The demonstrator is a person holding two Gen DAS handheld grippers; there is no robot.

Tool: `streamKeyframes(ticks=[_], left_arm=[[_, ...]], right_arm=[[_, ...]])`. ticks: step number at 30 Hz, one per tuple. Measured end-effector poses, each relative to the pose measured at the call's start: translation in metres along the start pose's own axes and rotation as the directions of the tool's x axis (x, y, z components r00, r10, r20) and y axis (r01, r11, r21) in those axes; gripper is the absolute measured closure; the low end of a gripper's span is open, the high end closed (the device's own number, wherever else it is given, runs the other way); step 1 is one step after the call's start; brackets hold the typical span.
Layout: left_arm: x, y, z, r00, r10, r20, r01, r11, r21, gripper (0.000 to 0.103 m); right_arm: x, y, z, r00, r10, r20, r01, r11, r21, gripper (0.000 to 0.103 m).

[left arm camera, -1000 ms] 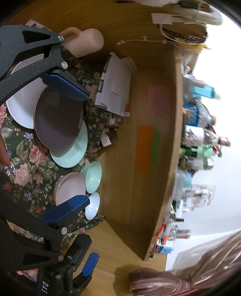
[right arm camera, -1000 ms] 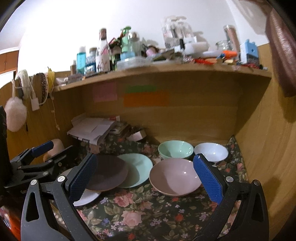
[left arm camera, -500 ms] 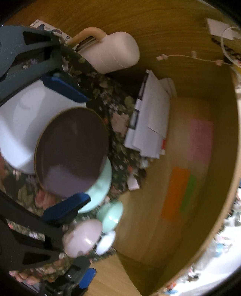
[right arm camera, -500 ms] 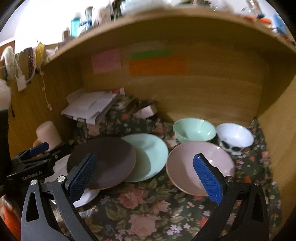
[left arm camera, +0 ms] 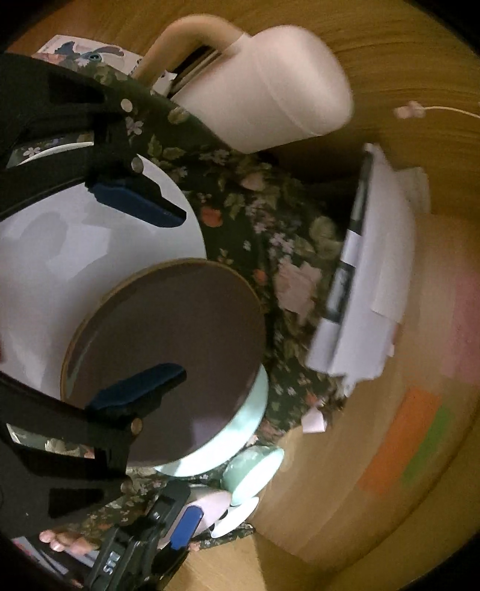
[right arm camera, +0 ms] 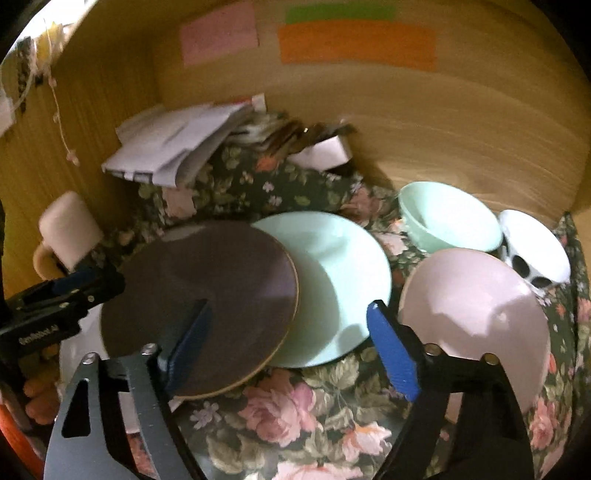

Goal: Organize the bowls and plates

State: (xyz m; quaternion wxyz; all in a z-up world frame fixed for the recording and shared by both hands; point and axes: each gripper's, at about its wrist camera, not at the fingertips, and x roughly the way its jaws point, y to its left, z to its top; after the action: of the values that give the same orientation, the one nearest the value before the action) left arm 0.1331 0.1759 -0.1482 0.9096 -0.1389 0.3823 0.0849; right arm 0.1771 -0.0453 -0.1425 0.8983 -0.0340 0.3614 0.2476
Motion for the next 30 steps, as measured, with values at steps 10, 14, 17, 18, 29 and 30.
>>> streamKeyframes(ticks=[10,14,17,18,29,30], left_arm=[[0.020,0.010,-0.003,0.997,-0.015,-0.072,0.017,0.999,0.030,0.031],[0.026,0.012,-0.004,0.994,-0.030,-0.109,0.033,0.999,0.019,0.032],[0.029,0.013,-0.005,0.992,-0.030,-0.123,0.032,0.999,0.018,0.038],[0.030,0.013,-0.005,0.991,-0.034,-0.129,0.036,0.999,0.016,0.041],[0.030,0.009,-0.006,0.987,-0.080,-0.140,0.081,0.997,-0.002,0.054],[0.030,0.009,-0.006,0.986,-0.085,-0.140,0.086,0.996,-0.002,0.054]], right_arm=[[0.048,-0.001,0.006,0.996,-0.001,-0.088,-0.002,0.999,-0.036,0.046],[0.060,-0.003,0.008,0.994,-0.005,-0.109,0.001,0.999,-0.036,0.054],[0.068,-0.006,0.009,0.991,0.015,-0.132,-0.017,1.000,-0.015,0.063],[0.071,-0.007,0.009,0.990,0.019,-0.138,-0.020,1.000,-0.009,0.063],[0.080,-0.017,0.011,0.983,0.090,-0.158,-0.082,0.995,0.054,0.065],[0.081,-0.017,0.011,0.983,0.094,-0.160,-0.087,0.995,0.055,0.065]])
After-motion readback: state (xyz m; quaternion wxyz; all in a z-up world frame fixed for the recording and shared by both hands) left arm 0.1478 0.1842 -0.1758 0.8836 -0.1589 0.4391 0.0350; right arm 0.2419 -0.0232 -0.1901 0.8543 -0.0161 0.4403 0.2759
